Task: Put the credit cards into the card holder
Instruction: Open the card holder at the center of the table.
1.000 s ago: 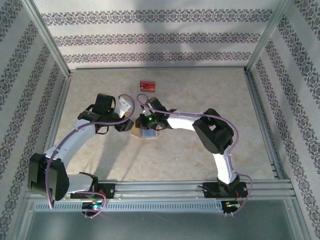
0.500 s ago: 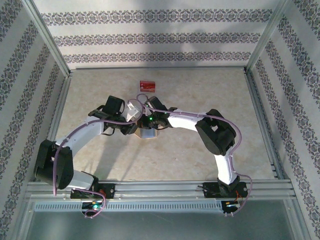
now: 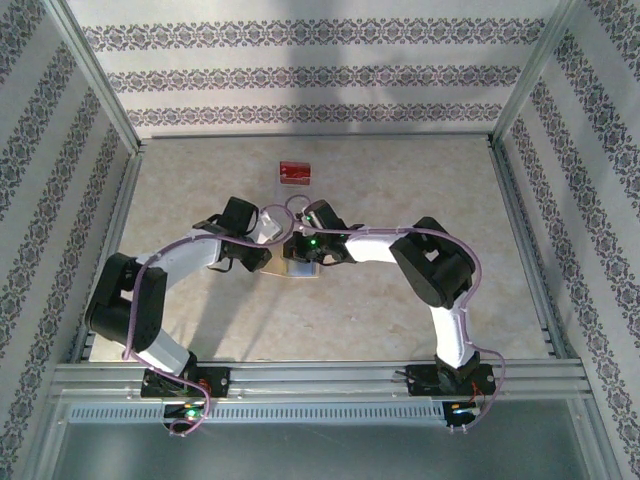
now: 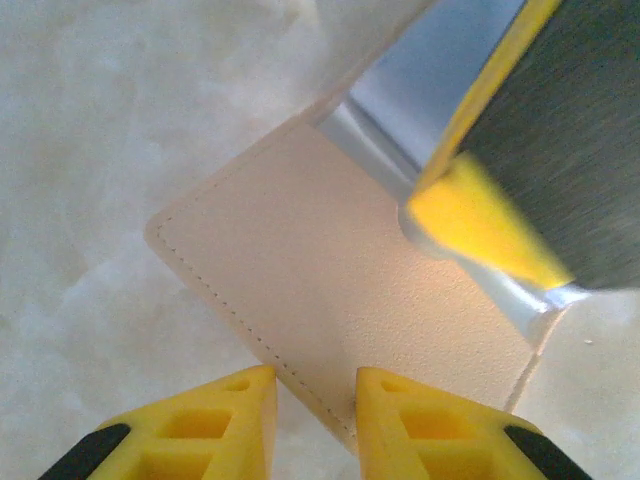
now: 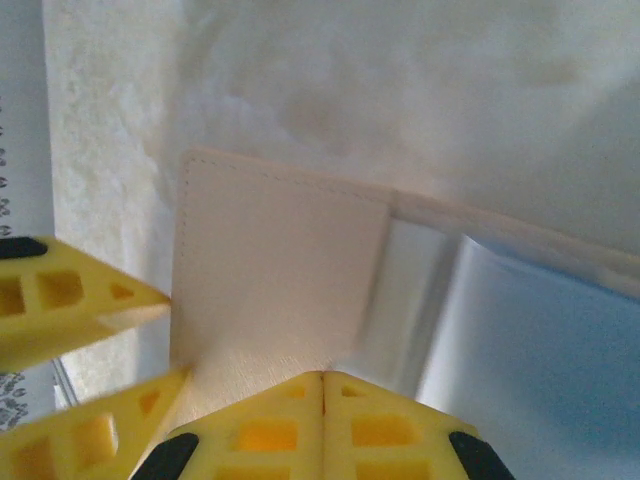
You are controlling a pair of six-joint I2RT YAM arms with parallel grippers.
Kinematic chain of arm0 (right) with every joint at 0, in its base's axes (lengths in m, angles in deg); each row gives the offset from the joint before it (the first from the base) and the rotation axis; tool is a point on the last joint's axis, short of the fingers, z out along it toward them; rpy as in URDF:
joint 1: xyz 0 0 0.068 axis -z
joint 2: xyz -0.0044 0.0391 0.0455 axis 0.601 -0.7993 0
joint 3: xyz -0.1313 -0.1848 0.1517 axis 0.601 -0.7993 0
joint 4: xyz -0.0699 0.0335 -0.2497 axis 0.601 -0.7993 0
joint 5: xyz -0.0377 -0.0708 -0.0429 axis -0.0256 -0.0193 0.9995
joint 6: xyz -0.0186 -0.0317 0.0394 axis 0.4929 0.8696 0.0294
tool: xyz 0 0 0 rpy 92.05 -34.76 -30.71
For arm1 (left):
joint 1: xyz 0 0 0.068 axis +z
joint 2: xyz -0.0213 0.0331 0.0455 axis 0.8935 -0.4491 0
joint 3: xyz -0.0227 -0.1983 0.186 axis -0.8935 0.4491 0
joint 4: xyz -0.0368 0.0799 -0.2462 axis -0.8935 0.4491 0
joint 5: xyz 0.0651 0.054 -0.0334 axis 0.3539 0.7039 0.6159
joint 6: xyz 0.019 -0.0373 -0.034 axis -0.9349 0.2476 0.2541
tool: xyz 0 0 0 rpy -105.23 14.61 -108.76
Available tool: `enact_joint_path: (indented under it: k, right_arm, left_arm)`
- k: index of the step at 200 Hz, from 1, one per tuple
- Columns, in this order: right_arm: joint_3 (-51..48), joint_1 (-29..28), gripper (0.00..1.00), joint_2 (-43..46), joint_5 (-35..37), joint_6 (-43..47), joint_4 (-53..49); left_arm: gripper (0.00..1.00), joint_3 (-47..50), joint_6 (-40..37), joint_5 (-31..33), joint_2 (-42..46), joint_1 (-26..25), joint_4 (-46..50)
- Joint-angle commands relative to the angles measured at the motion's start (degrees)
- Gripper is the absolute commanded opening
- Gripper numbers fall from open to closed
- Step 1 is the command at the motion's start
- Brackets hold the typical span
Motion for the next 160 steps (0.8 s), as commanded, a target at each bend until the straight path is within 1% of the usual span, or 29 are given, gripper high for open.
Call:
enact_joint_path:
  k: [1,37,63,95,111,125,142,160]
  right_arm:
    - [-2.5,1.2,0.06,6.0,0.3,0.3,0.8]
    - [-8.4,3.7,0.06,12.0,4.9,4.6,-5.4]
    - [-13.2,5.9,0.06,13.9,5.6,5.0,-4.7]
    - [-15.7,7.1,0.06,12.6,5.9,5.2,-3.3]
    - [-16.2,7.4,0.06,11.7,5.5,4.9,-2.1]
    - [-16.5,7.6,0.06,10.9,5.2,4.8,-1.3]
    - [-16.9,7.6,0.06,10.3,4.9,4.5,-0.4]
    - [-17.2,7.6,0.06,10.0,4.9,4.3,0.3]
  left_arm:
    - [0.27,0.6,-3.1,2.3,-1.5,-1.6,-0.8]
    - [0.27,-0.7,-4.4,4.6,-4.3,-3.7,-0.5]
    - [0.27,-1.2,-5.2,5.9,-5.9,-4.6,-0.4]
    - [0.27,-2.2,-4.8,6.7,-5.5,-4.9,0.9]
    - [0.32,-4.2,-4.5,5.4,-4.3,-5.0,3.0]
    - [0.33,-6.6,-2.9,4.5,-3.7,-5.0,5.4]
    - [0.35,-10.0,1.0,2.6,-3.8,-5.1,7.7]
    - [0.35,-12.5,6.5,-2.6,-5.2,-5.1,9.0]
